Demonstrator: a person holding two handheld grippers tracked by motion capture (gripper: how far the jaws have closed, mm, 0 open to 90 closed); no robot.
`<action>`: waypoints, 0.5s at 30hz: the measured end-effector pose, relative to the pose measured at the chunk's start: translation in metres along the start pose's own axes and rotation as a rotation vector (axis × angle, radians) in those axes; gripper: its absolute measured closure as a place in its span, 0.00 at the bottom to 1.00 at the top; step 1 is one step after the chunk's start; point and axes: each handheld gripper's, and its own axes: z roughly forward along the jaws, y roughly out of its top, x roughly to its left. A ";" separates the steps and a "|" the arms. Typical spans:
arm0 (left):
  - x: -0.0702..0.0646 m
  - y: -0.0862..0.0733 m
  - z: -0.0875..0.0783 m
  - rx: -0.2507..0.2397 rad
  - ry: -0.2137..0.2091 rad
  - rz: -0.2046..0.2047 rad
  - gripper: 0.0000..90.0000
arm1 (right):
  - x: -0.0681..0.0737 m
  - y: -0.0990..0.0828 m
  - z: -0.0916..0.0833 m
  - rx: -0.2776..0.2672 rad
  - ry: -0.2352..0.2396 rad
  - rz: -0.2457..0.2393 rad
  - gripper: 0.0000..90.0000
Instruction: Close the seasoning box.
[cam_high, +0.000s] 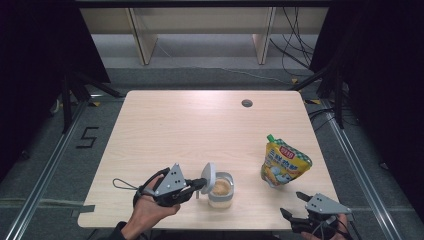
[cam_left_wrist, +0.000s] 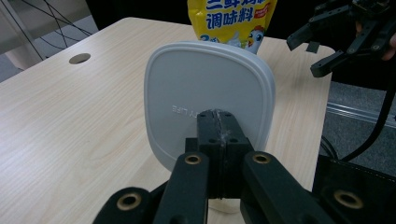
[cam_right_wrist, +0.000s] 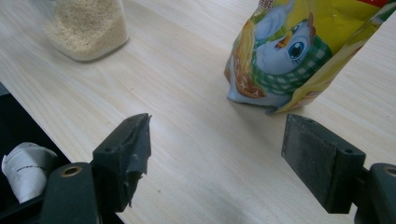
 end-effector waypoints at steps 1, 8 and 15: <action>-0.001 0.000 0.003 0.007 -0.005 0.007 0.99 | 0.000 0.000 0.000 -0.001 -0.001 -0.001 0.28; -0.003 0.000 0.006 0.013 -0.009 -0.001 0.98 | 0.000 0.000 0.000 0.001 -0.002 -0.003 0.28; 0.003 0.000 -0.003 -0.013 -0.023 -0.047 0.87 | 0.000 0.000 0.000 0.001 -0.001 -0.004 0.28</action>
